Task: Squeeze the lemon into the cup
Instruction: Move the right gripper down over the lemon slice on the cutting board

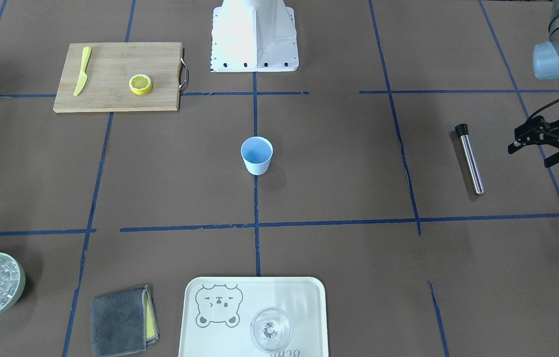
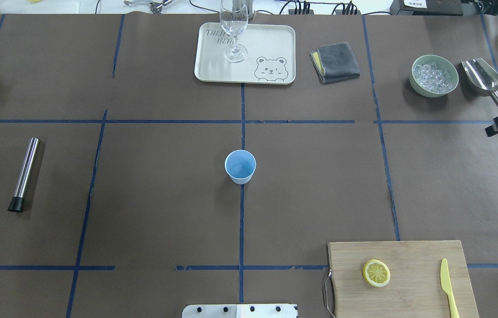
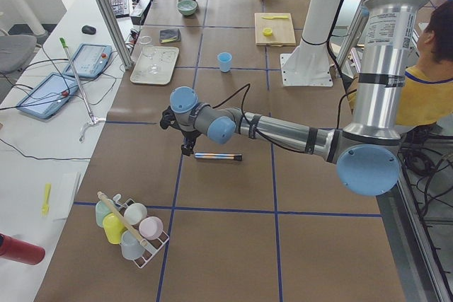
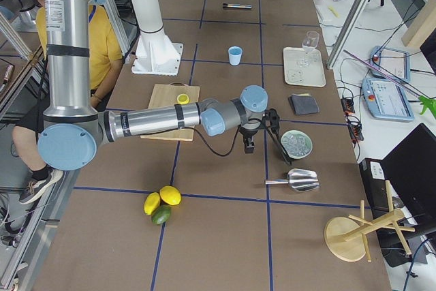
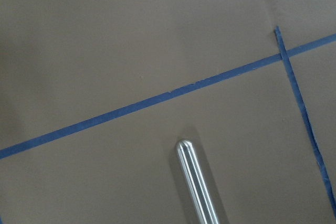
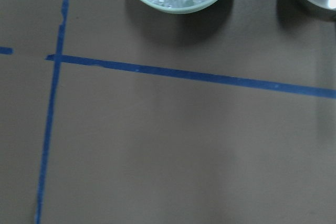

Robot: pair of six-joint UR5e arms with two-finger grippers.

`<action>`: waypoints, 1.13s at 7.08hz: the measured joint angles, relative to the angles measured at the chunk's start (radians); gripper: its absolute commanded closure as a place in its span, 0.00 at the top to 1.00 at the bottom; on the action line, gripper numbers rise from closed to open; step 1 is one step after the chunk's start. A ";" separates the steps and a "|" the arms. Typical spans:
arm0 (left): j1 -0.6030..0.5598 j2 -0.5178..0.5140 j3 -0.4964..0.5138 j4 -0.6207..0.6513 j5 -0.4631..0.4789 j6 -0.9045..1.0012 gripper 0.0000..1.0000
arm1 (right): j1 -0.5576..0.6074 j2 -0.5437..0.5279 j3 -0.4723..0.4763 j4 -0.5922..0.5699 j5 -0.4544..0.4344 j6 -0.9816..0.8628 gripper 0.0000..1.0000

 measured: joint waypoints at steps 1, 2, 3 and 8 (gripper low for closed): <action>0.006 -0.001 0.002 -0.017 0.001 -0.023 1.00 | -0.130 -0.011 0.094 0.020 -0.066 0.195 1.00; 0.007 -0.001 0.003 -0.026 0.001 -0.030 1.00 | -0.313 -0.023 0.193 0.028 -0.191 0.397 1.00; 0.008 -0.002 0.004 -0.033 0.001 -0.031 1.00 | -0.528 -0.034 0.286 0.029 -0.359 0.598 1.00; 0.008 -0.004 0.018 -0.093 0.001 -0.038 1.00 | -0.938 -0.080 0.394 0.021 -0.649 0.912 1.00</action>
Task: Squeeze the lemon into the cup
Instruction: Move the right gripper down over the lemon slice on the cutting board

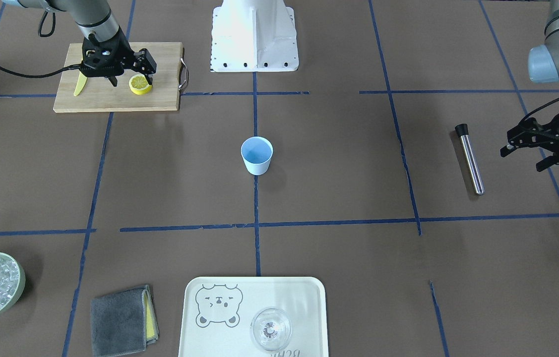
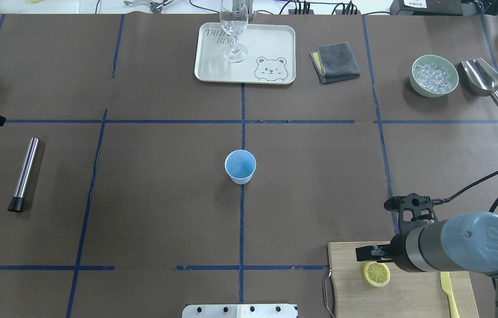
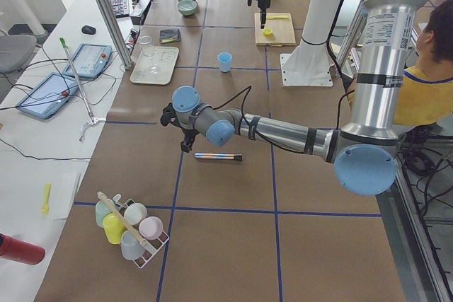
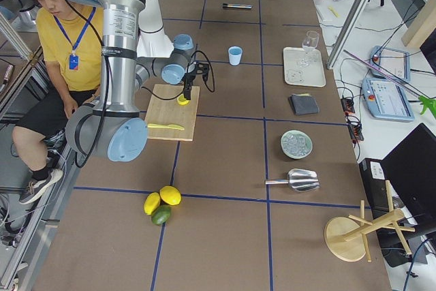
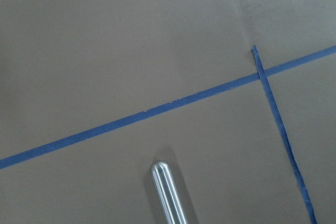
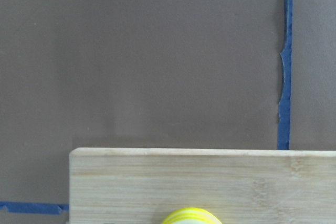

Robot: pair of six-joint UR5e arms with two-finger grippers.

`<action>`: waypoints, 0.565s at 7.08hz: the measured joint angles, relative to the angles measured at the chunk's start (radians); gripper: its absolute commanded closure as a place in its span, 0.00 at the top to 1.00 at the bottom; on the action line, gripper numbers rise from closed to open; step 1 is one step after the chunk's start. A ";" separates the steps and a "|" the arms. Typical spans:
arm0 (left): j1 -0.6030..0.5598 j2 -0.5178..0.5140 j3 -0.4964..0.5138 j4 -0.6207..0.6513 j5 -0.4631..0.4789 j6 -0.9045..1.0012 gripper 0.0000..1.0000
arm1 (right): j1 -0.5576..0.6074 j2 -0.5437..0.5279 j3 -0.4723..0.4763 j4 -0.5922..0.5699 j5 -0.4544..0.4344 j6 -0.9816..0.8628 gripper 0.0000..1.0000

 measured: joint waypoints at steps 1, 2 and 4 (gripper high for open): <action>0.000 0.001 -0.002 -0.001 0.000 0.000 1.00 | -0.031 0.007 -0.013 -0.001 -0.023 0.005 0.99; 0.000 0.003 -0.004 -0.001 0.000 0.000 1.00 | -0.046 0.010 -0.025 -0.001 -0.033 0.007 0.99; 0.000 0.007 -0.006 -0.002 -0.001 0.001 1.00 | -0.063 0.013 -0.054 -0.001 -0.038 0.008 0.97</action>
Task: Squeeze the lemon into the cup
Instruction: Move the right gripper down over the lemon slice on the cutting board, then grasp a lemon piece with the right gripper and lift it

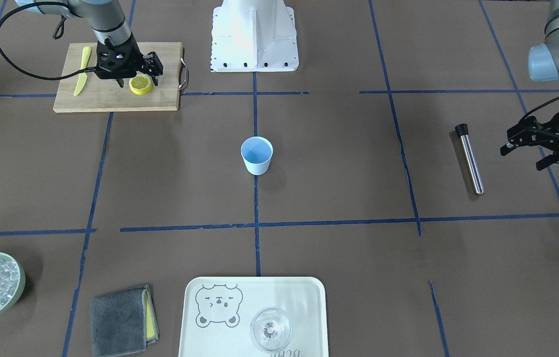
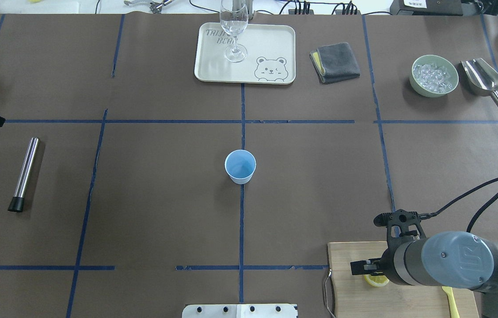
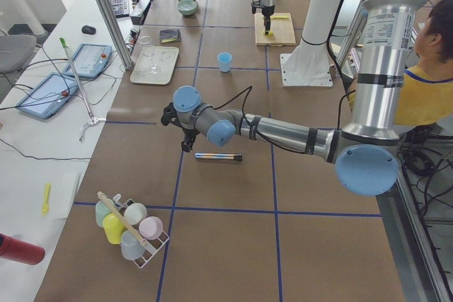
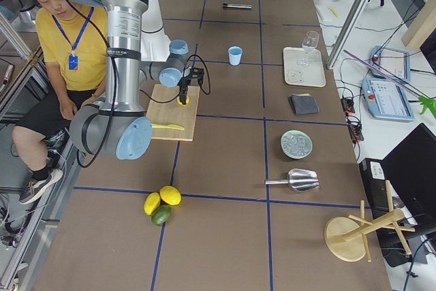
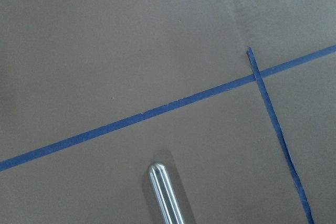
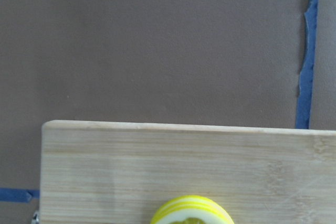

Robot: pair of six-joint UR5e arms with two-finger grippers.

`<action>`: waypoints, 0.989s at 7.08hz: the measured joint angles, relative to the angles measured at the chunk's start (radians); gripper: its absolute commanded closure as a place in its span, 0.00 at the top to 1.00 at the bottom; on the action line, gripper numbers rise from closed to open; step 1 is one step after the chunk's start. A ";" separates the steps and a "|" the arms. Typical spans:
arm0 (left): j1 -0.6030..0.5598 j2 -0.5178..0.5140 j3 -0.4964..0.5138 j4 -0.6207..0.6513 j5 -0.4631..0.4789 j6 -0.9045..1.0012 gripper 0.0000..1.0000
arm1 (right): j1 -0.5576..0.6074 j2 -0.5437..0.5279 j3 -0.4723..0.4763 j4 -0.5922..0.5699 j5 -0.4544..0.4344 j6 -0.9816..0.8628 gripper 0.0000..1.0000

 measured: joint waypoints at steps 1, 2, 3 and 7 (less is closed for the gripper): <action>0.000 0.001 0.000 0.000 0.000 0.000 1.00 | -0.003 0.000 -0.008 0.000 0.002 0.000 0.92; 0.000 0.001 -0.001 0.000 0.000 0.000 1.00 | -0.004 0.000 -0.012 0.000 0.007 0.000 0.82; 0.000 0.002 -0.001 0.000 0.001 0.001 1.00 | -0.005 0.000 -0.014 0.001 0.010 0.000 0.68; 0.000 0.005 0.004 -0.001 0.000 0.008 1.00 | -0.003 -0.002 -0.003 0.001 0.031 0.001 0.10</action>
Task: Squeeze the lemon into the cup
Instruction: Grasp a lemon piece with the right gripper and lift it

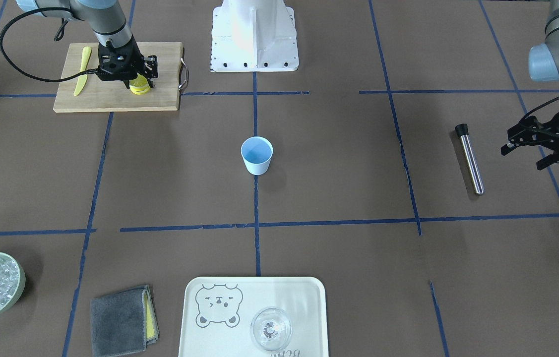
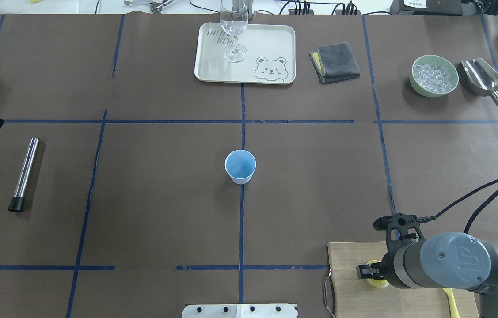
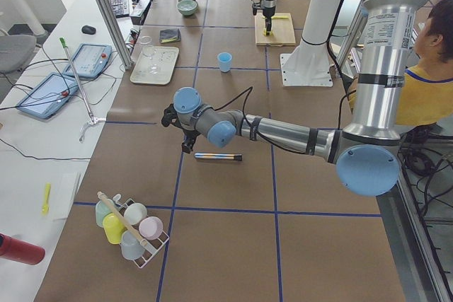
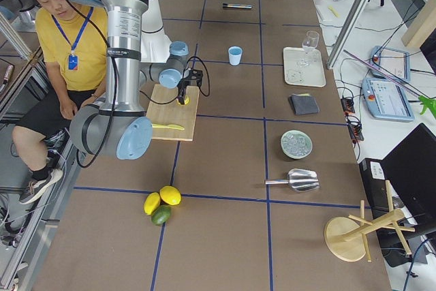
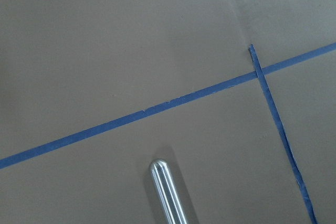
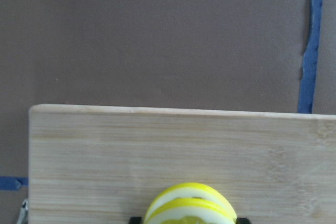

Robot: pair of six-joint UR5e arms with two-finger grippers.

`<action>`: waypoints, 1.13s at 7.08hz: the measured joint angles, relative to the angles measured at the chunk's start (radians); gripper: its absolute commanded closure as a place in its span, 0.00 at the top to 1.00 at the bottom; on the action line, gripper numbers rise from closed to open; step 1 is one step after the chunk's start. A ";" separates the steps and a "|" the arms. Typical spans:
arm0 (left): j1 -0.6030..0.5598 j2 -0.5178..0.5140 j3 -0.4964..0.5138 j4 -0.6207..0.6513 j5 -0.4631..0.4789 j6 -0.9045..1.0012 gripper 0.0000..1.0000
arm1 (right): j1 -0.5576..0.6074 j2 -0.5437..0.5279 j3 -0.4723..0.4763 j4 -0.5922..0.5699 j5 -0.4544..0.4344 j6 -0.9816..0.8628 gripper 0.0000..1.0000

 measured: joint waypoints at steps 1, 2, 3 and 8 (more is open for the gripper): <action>0.000 0.000 0.000 0.000 0.000 0.001 1.00 | 0.001 -0.002 0.004 0.000 0.005 0.000 0.10; 0.000 0.001 -0.001 0.000 0.000 0.000 1.00 | 0.003 -0.005 0.012 0.000 0.009 0.000 0.10; 0.000 0.001 -0.003 0.000 -0.001 -0.002 1.00 | 0.007 -0.011 0.023 -0.001 0.012 0.000 0.10; -0.001 0.001 -0.012 0.000 -0.006 -0.007 1.00 | 0.044 -0.023 0.068 -0.001 0.014 0.000 0.10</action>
